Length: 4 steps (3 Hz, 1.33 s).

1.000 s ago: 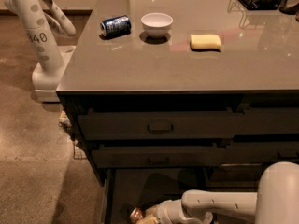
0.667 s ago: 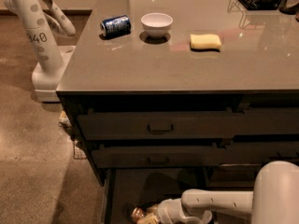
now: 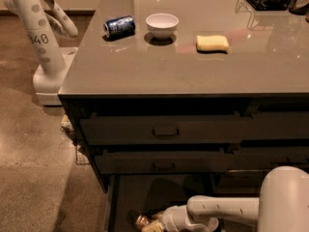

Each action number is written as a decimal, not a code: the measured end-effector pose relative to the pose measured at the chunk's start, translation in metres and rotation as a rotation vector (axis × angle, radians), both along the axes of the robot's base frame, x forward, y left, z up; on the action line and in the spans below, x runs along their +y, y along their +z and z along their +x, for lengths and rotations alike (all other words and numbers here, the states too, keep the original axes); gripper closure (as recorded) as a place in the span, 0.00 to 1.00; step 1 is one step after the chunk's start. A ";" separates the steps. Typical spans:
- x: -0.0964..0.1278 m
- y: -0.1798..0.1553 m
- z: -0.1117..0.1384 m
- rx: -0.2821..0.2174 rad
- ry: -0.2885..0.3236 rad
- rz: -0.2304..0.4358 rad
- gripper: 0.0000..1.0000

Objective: Place orange can into bottom drawer

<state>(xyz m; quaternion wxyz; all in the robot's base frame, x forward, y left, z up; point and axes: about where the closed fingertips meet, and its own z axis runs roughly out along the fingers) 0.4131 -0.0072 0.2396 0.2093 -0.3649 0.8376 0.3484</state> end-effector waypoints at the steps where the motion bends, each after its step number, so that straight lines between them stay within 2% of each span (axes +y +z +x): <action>1: 0.001 0.000 -0.001 0.001 0.001 0.001 0.30; 2: 0.002 -0.001 -0.001 -0.002 -0.004 0.001 0.07; 3: -0.013 0.001 0.014 -0.060 -0.064 -0.008 0.00; 4: -0.042 0.010 0.037 -0.158 -0.151 0.013 0.00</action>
Offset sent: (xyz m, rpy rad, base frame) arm 0.0008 -0.0011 -0.0004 -0.0016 -0.0087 -0.0142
